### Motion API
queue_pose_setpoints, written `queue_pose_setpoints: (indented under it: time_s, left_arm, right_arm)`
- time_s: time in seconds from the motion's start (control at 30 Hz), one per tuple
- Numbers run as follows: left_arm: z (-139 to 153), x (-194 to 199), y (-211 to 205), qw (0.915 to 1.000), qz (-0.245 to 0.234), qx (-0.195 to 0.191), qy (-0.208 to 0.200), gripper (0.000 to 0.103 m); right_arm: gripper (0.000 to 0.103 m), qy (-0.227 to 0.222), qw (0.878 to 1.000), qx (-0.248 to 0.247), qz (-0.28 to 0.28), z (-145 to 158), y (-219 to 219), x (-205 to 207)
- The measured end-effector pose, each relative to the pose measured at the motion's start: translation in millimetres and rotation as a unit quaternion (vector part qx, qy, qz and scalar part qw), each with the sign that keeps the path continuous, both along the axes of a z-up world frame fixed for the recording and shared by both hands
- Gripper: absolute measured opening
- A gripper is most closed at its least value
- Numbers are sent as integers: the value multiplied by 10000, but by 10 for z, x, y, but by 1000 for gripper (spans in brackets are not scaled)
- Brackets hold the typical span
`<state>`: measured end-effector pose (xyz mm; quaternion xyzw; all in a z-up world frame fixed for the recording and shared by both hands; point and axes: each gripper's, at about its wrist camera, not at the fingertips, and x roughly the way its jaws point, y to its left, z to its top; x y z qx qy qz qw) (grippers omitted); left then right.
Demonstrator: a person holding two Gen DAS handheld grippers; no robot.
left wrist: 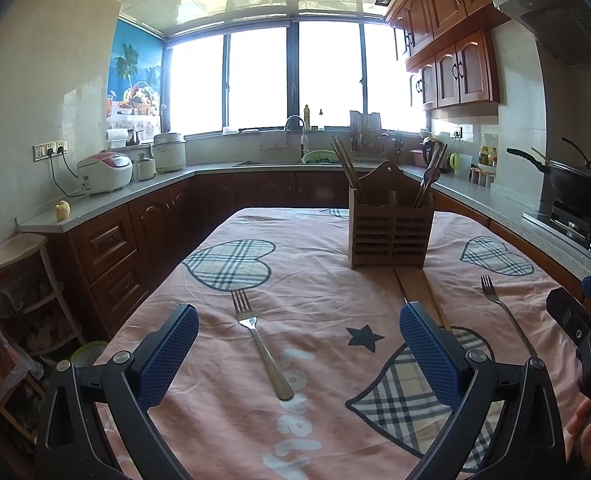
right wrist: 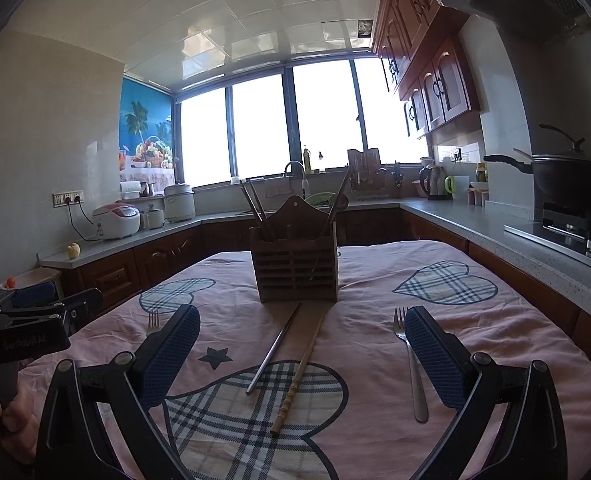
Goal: Organize utensils
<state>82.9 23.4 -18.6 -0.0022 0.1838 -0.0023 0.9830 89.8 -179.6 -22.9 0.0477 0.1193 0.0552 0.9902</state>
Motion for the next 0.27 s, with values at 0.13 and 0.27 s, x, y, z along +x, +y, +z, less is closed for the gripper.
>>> queue_pose_setpoints:
  time_s: [0.13, 0.27]
  left_arm:
    - [2, 29, -10, 10000, 9, -8, 50, 102]
    - [7, 52, -15, 9999, 1, -49, 107, 101]
  right_arm:
    - [103, 49, 10000, 15, 1, -9, -5, 23]
    - [103, 75, 10000, 28, 0, -18, -10, 44]
